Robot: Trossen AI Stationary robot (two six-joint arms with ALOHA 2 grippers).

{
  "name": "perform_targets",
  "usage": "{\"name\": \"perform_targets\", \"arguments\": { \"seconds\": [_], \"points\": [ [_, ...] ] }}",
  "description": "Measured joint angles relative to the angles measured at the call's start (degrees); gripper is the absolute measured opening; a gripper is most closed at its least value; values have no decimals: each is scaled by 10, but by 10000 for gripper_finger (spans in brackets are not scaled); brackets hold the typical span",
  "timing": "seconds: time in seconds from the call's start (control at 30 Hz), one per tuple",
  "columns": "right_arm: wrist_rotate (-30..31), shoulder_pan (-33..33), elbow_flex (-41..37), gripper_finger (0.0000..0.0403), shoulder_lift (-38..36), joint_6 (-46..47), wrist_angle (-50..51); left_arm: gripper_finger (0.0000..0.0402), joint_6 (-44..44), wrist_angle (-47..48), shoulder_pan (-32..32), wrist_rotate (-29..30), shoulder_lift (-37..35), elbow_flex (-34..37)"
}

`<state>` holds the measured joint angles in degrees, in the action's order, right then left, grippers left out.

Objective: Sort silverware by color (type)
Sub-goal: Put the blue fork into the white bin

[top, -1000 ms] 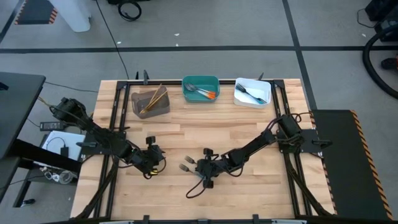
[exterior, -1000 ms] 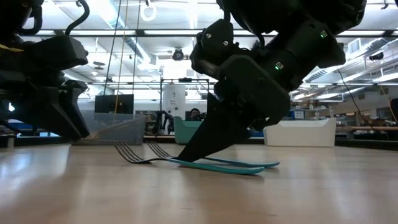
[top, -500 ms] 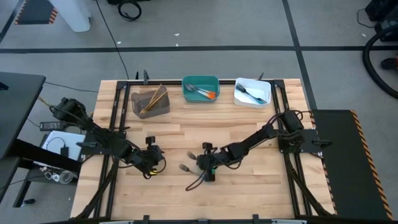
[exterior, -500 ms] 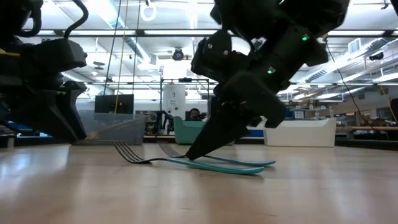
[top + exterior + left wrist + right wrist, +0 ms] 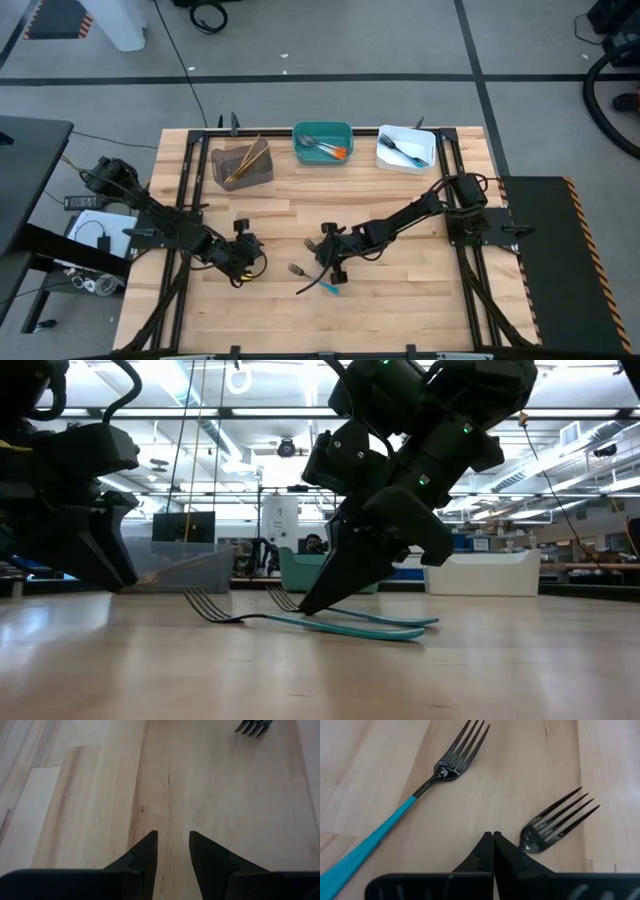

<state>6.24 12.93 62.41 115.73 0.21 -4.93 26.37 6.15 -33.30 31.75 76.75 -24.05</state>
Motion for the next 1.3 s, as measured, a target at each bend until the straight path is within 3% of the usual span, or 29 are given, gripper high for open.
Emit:
{"name": "perform_targets", "arguments": {
  "seconds": [0.63,1.3],
  "points": [
    [-19,-2,1,3,0,-9,1,121,0,0,0,0,0,0],
    [-15,-3,51,4,0,-35,97,121,0,-3,0,-1,0,0]
  ]
}}
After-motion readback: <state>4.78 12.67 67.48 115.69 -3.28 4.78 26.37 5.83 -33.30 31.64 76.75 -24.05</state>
